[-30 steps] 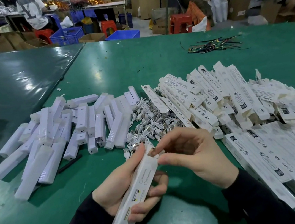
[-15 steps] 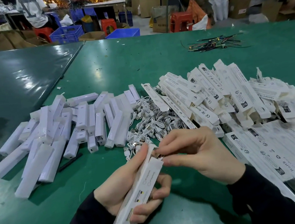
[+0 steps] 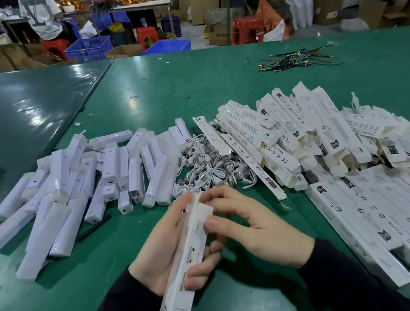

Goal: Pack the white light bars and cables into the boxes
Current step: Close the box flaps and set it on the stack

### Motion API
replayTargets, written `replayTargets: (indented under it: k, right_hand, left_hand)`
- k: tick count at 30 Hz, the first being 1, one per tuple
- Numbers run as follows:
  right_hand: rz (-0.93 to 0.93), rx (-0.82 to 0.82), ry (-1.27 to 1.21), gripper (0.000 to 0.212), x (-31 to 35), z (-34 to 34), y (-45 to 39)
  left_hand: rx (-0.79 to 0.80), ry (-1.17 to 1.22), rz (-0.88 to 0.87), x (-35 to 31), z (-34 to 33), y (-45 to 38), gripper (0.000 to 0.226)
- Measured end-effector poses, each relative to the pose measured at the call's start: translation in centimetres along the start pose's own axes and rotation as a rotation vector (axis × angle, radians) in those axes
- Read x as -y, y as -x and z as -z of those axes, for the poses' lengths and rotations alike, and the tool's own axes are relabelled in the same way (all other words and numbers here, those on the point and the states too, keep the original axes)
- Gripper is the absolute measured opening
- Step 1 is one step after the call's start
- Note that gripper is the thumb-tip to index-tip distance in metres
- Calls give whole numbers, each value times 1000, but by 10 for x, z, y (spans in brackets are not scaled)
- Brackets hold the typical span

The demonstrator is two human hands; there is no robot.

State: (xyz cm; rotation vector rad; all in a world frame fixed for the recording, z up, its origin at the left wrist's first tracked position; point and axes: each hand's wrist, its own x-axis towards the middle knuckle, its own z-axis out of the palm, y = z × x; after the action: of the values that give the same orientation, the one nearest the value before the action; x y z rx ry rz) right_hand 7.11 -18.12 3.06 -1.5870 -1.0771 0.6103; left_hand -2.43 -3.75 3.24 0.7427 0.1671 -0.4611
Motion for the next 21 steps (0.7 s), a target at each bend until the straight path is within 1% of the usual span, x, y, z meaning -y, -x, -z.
replayTargets:
  k: [2,3,5,7,9,11,12,14,16,19,21]
  right_hand:
    - [-15,-120,-163,9,-1,-2,-2]
    - [-26,-178,-221,6,-1,-2,-3]
    - [-51,-274,-276,4,-4,0,-5]
    - [-94,-338,-291,2,-7,4,-6]
    - [-126,-395,-315,8,-9,6,-6]
    - [-106,-466,-362,14,-10,7,-6]
    - [-73,-491,-358,13,-11,7,-6]
    - [4,-480,-282,7,-11,5,-5]
    - [44,-429,-232,6,-9,2,-5]
    - [0,-380,-290,8,-7,2,-5]
    - [-42,-341,-286,10,-7,5,-6]
  left_hand:
    - [-29,31,-101,-1,-1,0,45]
    - [-34,43,-142,-1,-2,0,42]
    - [-64,56,-229,-1,-4,0,43]
    - [-163,38,-334,1,-4,-1,43]
    - [-284,-61,-424,3,-6,-4,39]
    - [-364,-161,-501,5,-8,-6,37]
    - [-395,-194,-528,6,-9,-7,37]
    - [-414,-236,-560,9,-12,-8,37]
    - [-412,-249,-570,11,-13,-9,34]
    - [-412,-237,-572,13,-12,-11,34]
    - [-407,-233,-563,14,-11,-12,34]
